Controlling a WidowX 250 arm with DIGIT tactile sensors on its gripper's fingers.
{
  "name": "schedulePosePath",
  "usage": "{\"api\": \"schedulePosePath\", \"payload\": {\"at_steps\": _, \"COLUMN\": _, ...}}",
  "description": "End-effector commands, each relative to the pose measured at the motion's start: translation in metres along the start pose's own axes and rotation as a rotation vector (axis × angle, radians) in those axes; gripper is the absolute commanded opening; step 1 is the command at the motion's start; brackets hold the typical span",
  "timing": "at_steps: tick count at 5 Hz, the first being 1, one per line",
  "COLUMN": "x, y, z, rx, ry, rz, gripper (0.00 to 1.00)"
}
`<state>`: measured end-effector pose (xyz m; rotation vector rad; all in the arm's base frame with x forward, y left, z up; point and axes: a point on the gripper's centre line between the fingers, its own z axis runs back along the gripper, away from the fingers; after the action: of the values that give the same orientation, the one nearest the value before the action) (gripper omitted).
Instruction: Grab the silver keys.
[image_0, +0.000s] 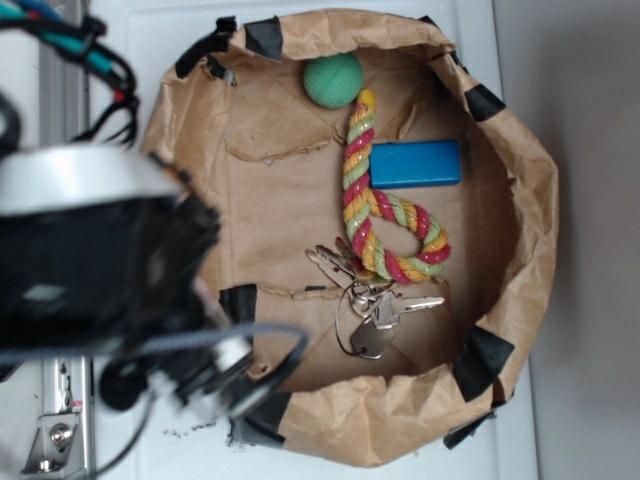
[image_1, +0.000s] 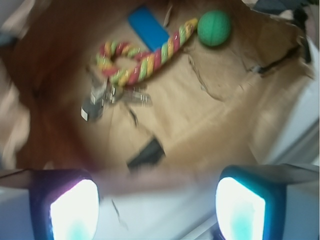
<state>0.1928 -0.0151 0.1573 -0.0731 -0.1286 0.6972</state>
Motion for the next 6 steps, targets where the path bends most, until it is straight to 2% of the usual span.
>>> {"api": "schedulePosePath", "payload": {"at_steps": 1, "x": 0.052, "y": -0.028, "z": 0.0, "rx": -0.12, "ry": -0.05, "rz": 0.108, "gripper": 1.0}}
{"api": "schedulePosePath", "payload": {"at_steps": 3, "x": 0.046, "y": -0.023, "z": -0.024, "rx": -0.095, "ry": -0.096, "rz": 0.154, "gripper": 1.0}}
{"api": "schedulePosePath", "payload": {"at_steps": 6, "x": 0.046, "y": -0.023, "z": -0.024, "rx": -0.095, "ry": -0.096, "rz": 0.154, "gripper": 1.0}}
